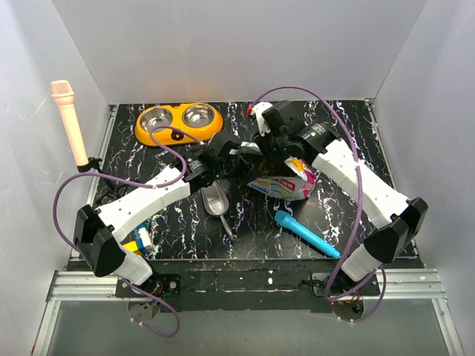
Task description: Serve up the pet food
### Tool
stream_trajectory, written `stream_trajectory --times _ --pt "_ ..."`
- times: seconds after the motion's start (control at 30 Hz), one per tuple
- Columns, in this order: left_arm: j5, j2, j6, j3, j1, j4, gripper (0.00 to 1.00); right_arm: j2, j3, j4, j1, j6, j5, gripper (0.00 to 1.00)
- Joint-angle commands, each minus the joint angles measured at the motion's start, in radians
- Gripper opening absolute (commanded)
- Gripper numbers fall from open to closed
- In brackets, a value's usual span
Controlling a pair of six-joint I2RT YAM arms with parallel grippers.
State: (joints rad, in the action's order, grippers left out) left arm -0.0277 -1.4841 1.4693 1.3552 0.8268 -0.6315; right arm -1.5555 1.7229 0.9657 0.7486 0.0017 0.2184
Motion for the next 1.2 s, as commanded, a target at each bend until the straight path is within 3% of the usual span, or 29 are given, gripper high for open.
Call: stream_trajectory --times 0.0,0.23,0.3,0.37,0.53,0.73,0.97,1.17 --pt "0.028 0.019 -0.047 0.073 -0.015 0.016 0.0 -0.046 0.063 -0.005 0.024 -0.06 0.017 0.43" --pt "0.06 0.031 -0.061 0.07 -0.029 0.016 0.0 -0.043 0.032 -0.033 0.046 -0.086 0.134 0.37" --pt "0.058 0.035 -0.072 0.073 -0.035 0.016 0.0 -0.043 0.032 -0.05 0.046 -0.077 0.226 0.26" --pt "0.057 0.033 -0.087 0.076 -0.04 0.007 0.0 -0.046 0.055 -0.062 0.041 -0.048 0.361 0.02" --pt "0.078 0.019 -0.11 0.076 -0.08 0.03 0.0 -0.072 0.216 0.016 -0.055 0.111 0.38 0.01" --pt "0.218 -0.067 -0.242 0.133 -0.173 -0.006 0.0 -0.069 0.374 0.068 -0.166 0.19 0.337 0.01" --pt "0.278 -0.079 -0.401 0.246 -0.221 -0.103 0.0 -0.045 0.345 0.076 -0.169 0.176 0.325 0.01" --pt "0.357 -0.007 -0.412 0.168 -0.247 -0.146 0.0 -0.035 0.299 0.07 -0.166 0.17 0.239 0.01"
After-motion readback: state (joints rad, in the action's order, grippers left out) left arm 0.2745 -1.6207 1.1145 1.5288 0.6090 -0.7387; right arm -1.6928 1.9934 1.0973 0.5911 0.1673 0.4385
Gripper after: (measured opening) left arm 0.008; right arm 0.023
